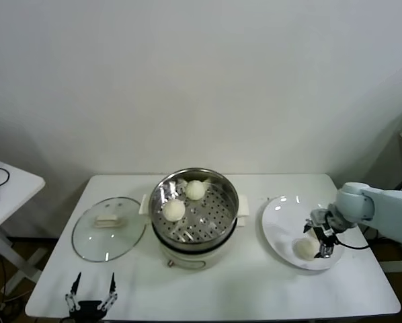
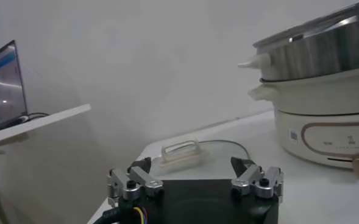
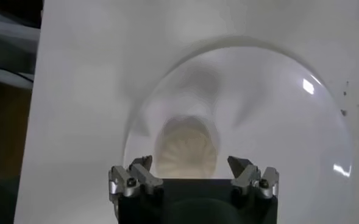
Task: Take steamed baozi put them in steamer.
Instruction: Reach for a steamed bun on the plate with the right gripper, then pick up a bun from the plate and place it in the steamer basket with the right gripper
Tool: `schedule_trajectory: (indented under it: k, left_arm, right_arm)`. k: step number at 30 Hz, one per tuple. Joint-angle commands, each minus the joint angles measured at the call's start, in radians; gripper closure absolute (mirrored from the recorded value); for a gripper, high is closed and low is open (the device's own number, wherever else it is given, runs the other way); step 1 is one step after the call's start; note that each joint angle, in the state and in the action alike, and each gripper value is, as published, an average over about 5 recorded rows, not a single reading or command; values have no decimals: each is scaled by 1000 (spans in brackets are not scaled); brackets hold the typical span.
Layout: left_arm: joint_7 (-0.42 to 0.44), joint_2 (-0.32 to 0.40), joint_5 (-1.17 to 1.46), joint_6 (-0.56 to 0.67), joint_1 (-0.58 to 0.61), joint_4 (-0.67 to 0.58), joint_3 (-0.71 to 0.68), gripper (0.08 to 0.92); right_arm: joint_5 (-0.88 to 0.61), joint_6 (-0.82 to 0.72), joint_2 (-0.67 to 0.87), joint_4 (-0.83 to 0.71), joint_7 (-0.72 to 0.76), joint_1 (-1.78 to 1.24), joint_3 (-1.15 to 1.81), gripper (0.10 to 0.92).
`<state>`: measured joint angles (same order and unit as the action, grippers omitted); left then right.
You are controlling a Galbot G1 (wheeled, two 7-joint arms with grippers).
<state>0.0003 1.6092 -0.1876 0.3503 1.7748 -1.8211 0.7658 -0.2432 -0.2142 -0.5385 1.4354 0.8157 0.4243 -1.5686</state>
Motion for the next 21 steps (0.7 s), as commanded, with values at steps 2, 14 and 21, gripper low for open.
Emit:
schedule_trajectory:
  k: [2,14,21]
  left_arm:
    - [-1,49,-4,1,-2,5,-1,177]
    - [-5,49,-5,0,-11,11,0,177]
    - [-6,49,-5,-2,-14,15,2,177]
  right_arm:
    - [50,-4,12,-25,-23,-123,109,203]
    - [36,-3,-3,-42,-14,-115,115,289]
    - [-40,13,0,4,23,25,26,353]
